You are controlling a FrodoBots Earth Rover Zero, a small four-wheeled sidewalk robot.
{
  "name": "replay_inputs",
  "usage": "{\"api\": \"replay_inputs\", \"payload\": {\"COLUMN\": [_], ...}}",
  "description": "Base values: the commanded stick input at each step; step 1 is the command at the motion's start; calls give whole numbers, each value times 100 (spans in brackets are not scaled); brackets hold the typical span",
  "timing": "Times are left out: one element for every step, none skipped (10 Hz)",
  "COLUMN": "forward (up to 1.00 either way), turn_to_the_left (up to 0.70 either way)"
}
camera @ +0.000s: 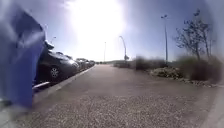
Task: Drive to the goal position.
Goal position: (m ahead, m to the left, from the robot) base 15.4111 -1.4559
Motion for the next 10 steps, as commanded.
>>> {"api": "replay_inputs", "payload": {"forward": [0,0,0,0,5,45,85,85,85,85], "turn_to_the_left": [0,0,0,0,0,0,0,0,0,0]}}
